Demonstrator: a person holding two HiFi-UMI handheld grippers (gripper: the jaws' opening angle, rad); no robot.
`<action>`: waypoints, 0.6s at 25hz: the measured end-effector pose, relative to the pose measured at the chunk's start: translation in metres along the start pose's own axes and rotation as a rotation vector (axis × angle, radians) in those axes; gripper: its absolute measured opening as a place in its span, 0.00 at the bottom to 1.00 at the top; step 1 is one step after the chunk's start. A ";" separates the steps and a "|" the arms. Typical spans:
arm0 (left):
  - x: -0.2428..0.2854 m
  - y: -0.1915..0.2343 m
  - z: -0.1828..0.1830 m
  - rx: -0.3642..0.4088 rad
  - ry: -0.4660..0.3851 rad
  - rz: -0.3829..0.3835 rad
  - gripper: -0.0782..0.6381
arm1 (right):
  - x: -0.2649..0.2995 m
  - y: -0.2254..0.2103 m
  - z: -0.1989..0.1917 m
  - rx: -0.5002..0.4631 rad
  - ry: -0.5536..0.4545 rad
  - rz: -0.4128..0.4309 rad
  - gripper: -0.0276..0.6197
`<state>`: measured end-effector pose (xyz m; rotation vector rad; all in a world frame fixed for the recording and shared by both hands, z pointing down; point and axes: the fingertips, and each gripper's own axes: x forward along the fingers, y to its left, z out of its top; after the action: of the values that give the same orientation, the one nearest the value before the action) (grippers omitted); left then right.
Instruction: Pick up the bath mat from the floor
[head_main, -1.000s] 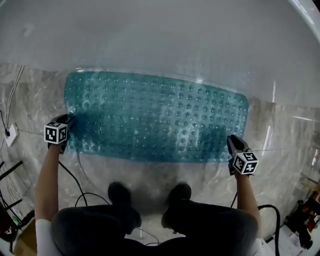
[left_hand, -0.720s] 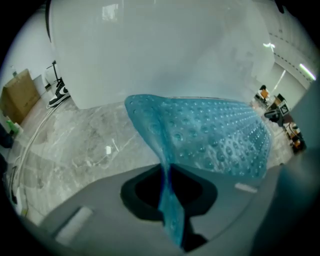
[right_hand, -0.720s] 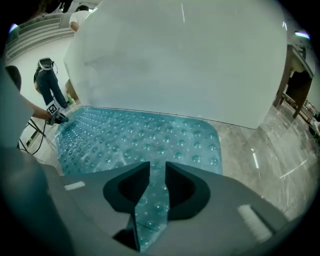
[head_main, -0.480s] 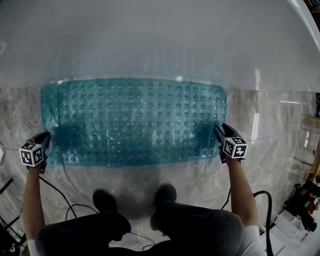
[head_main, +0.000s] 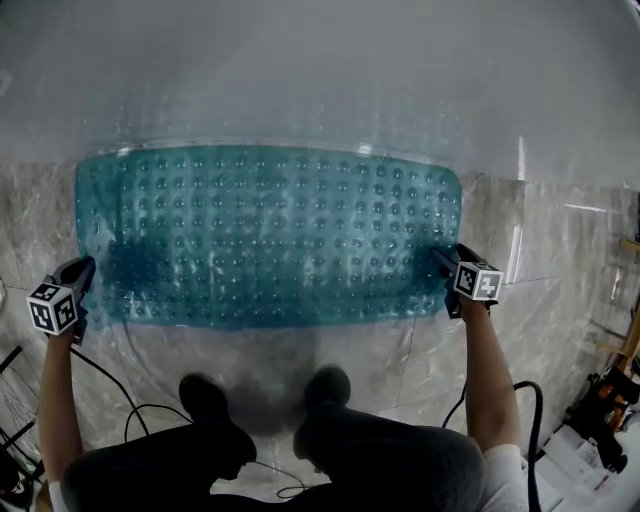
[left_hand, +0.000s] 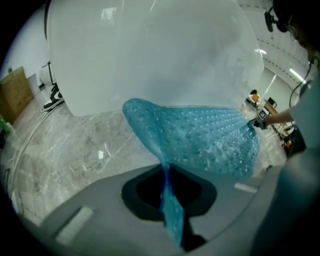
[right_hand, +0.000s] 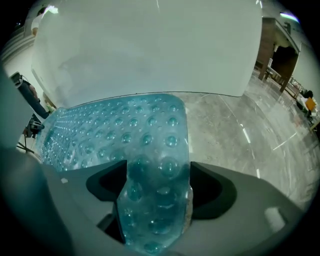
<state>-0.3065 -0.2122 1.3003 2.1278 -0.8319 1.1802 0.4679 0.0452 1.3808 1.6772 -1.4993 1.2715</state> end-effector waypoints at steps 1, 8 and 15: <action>-0.001 0.000 0.000 -0.007 -0.006 -0.002 0.15 | 0.000 -0.001 0.001 -0.007 -0.004 -0.010 0.65; 0.002 -0.004 0.002 -0.123 0.002 -0.074 0.18 | -0.001 0.018 0.001 -0.063 0.012 0.026 0.37; 0.013 -0.002 -0.005 -0.126 0.057 -0.077 0.15 | -0.012 0.038 0.005 -0.138 0.000 0.040 0.17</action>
<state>-0.3022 -0.2103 1.3132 1.9969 -0.7713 1.1138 0.4341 0.0377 1.3614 1.5653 -1.5908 1.1603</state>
